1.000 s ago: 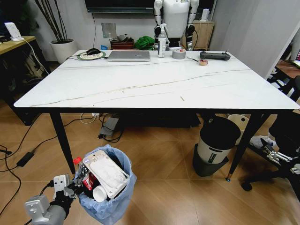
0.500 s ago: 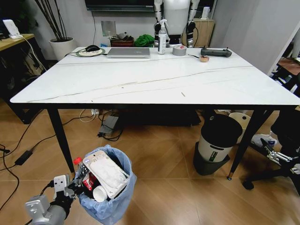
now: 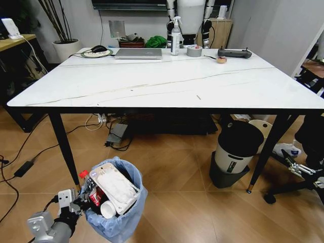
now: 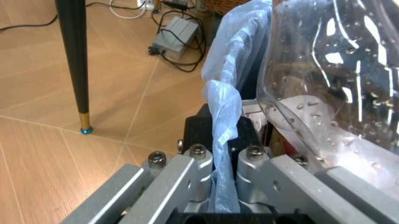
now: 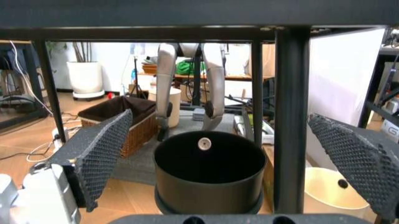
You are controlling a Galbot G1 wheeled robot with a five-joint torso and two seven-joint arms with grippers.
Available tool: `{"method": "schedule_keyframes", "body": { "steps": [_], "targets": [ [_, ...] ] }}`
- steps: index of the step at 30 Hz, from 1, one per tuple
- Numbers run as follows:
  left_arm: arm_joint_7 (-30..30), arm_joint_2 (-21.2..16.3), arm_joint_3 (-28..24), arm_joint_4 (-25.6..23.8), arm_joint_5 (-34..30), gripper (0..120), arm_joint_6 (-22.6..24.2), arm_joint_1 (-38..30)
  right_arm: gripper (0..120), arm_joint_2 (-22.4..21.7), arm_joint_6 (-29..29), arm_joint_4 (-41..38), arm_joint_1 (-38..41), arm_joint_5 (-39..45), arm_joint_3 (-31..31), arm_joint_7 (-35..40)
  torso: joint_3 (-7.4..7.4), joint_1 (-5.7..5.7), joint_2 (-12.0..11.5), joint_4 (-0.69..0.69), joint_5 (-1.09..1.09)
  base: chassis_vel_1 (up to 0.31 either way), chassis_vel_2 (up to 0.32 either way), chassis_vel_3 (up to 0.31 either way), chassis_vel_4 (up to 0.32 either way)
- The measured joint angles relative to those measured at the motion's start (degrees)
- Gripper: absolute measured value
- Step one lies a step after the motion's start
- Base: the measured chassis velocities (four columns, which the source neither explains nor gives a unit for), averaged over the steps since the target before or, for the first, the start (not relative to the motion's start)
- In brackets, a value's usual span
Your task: Pick up the trash bin and place the trash from the table into it.
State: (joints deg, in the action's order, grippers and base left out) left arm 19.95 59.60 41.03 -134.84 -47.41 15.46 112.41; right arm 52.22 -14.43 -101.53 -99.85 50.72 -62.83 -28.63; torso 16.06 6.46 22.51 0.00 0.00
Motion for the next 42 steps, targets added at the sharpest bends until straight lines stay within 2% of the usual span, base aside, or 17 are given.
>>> {"method": "schedule_keyframes", "body": {
  "steps": [42],
  "targets": [
    [0.16,0.24,-0.27,0.69,-0.27,0,0.13,-0.42,100,0.0,0.0,0.0,0.0,0.0,0.0,0.0,-6.65,-2.93,-9.58,0.0,0.0,0.0,0.0,0.0,0.0]
  ]
}}
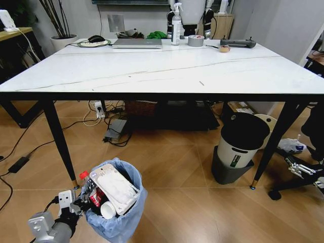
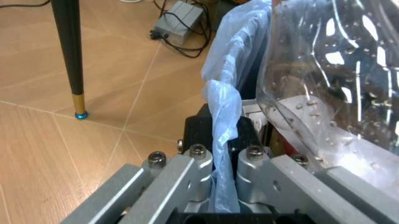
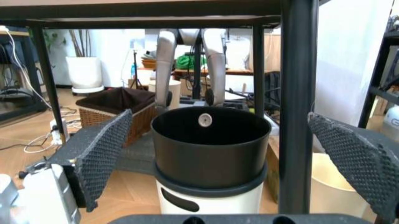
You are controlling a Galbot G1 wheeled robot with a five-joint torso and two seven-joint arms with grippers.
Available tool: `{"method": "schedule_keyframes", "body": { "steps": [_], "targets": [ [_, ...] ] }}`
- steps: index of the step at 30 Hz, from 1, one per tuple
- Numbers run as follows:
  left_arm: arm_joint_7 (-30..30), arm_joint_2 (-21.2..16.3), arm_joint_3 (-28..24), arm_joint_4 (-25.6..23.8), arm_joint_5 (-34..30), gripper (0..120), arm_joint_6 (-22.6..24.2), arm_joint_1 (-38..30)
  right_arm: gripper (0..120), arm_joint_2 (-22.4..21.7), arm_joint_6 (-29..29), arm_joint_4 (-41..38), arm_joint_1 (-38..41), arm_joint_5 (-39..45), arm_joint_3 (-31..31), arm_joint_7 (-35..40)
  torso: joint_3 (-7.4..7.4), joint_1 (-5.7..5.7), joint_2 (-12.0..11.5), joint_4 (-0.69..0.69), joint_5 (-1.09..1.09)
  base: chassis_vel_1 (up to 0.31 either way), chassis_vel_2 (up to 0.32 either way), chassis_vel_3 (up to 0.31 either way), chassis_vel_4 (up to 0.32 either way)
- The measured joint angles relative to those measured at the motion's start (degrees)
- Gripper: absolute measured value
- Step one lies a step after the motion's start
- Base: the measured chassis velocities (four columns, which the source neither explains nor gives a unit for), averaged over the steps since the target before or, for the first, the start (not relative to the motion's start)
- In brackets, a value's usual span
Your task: Pick up the trash bin and place the trash from the table into it.
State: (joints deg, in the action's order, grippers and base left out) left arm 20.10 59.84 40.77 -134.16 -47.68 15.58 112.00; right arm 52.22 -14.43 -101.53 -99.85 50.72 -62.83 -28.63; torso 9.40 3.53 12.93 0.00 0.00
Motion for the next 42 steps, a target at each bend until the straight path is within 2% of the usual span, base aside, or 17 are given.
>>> {"method": "schedule_keyframes", "body": {
  "steps": [15,42],
  "targets": [
    [0.01,0.28,-0.05,-0.12,0.29,0,0.0,0.27,100,0.0,0.0,0.0,0.0,0.0,0.0,0.0,-2.34,-0.67,-3.01,0.0,0.0,0.0,0.0,0.0,0.0],
    [0.1,0.58,-0.28,-0.02,1.11,0,-0.22,0.45,100,0.0,0.0,0.0,0.0,0.0,0.0,0.0,-7.58,-1.61,-9.21,0.0,0.0,0.0,0.0,0.0,0.0]
  ]
}}
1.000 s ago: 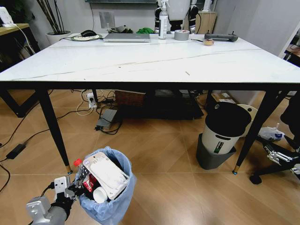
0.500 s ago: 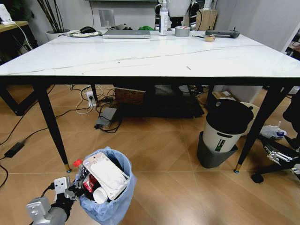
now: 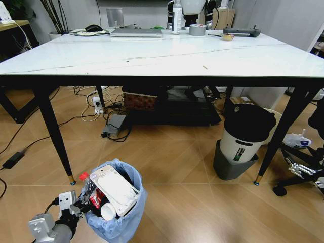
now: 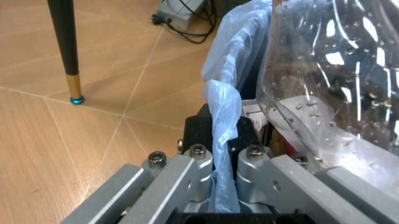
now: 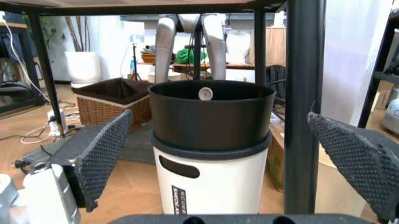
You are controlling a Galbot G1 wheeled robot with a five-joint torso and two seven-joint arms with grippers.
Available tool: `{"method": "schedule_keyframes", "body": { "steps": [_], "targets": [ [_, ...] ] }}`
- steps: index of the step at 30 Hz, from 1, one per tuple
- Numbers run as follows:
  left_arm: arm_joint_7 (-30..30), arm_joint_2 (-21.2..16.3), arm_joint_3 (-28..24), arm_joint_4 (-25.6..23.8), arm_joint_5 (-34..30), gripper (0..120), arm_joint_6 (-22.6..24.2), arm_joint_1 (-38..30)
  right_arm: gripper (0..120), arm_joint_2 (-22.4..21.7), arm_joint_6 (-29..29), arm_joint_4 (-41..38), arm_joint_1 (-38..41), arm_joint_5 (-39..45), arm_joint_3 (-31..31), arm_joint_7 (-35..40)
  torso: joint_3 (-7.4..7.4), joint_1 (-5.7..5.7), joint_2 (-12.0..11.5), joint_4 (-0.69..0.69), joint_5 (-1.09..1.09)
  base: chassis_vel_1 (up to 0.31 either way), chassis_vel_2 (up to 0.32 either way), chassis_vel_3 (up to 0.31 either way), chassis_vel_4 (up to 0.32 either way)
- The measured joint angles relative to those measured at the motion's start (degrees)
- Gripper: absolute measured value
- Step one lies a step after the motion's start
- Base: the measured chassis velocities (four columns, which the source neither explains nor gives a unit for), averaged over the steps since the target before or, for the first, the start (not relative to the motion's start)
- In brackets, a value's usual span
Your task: Pick up the trash bin and place the trash from the table into it.
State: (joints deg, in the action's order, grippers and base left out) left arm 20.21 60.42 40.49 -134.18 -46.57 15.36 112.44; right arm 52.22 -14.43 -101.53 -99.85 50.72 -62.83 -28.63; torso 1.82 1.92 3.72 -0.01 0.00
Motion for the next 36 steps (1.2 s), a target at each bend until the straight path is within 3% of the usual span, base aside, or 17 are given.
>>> {"method": "schedule_keyframes", "body": {
  "steps": [5,10,36],
  "targets": [
    [0.27,0.28,-0.23,0.53,0.94,0,-0.65,-0.04,100,0.0,0.0,0.0,0.0,0.0,0.0,0.0,-1.23,0.05,-1.12,0.0,0.0,0.0,0.0,0.0,0.0],
    [0.27,0.61,-0.57,1.1,1.46,0,-1.01,-0.23,100,0.0,0.0,0.0,0.0,0.0,0.0,0.0,-1.5,0.12,-1.33,0.0,0.0,0.0,0.0,0.0,0.0],
    [0.29,0.27,-3.31,12.65,-2.78,0,-1.33,-8.16,100,0.0,0.0,0.0,0.0,0.0,0.0,0.0,-1.16,0.23,-0.9,0.0,0.0,0.0,0.0,0.0,0.0]
  ]
}}
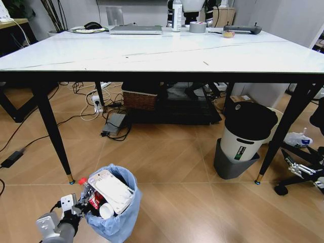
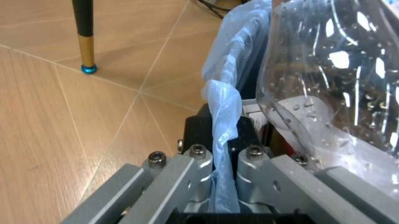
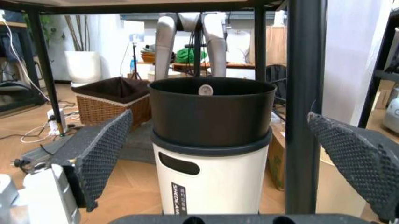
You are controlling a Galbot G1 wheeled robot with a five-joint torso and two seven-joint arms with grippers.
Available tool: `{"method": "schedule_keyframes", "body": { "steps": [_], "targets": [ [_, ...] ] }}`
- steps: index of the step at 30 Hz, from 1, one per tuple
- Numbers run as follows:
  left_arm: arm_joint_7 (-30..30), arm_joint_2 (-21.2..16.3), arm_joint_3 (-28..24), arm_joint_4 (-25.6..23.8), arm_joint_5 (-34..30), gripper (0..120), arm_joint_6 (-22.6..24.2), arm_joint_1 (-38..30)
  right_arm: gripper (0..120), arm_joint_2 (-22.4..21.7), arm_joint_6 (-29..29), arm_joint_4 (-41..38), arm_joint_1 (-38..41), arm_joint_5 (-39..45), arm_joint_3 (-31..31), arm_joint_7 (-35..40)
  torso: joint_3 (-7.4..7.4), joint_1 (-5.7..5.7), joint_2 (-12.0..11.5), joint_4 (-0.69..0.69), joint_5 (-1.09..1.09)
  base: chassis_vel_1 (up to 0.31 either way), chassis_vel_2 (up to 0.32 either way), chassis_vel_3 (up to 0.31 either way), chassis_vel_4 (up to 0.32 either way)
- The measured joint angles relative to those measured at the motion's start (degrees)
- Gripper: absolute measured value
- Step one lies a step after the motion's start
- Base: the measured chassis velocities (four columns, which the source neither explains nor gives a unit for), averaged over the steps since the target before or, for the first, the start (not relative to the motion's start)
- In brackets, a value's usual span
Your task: Pick up the trash bin and place the trash from the table into it.
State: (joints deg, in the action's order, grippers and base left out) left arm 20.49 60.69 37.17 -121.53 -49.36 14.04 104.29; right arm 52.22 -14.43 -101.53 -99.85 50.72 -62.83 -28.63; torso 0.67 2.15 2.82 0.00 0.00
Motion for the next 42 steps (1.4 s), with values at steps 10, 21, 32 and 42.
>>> {"method": "schedule_keyframes", "body": {
  "steps": [10,21,32,42],
  "targets": [
    [0.43,-0.52,-0.84,3.64,-1.12,0,0.43,-3.72,100,0.0,0.0,0.0,0.0,0.0,0.0,0.0,0.09,0.01,0.11,0.0,-0.01,0.0,0.0,0.0,0.0],
    [0.54,-0.61,-2.61,7.16,-0.91,0,0.51,-6.35,100,0.0,0.0,0.0,0.0,0.0,0.0,0.0,0.14,0.02,0.17,0.0,-0.01,0.0,0.0,0.0,0.0],
    [0.56,-0.75,-3.12,8.83,-0.82,0,0.51,-7.79,100,0.0,0.0,0.0,0.0,0.0,0.0,0.0,0.17,0.02,0.2,0.0,-0.01,0.0,0.0,0.0,0.0],
    [0.5,-0.41,-4.07,10.42,-0.35,0,0.46,-8.92,100,0.0,0.0,0.0,0.0,0.0,0.0,0.0,0.18,0.02,0.22,0.0,0.0,0.0,0.0,0.0,0.0]
  ]
}}
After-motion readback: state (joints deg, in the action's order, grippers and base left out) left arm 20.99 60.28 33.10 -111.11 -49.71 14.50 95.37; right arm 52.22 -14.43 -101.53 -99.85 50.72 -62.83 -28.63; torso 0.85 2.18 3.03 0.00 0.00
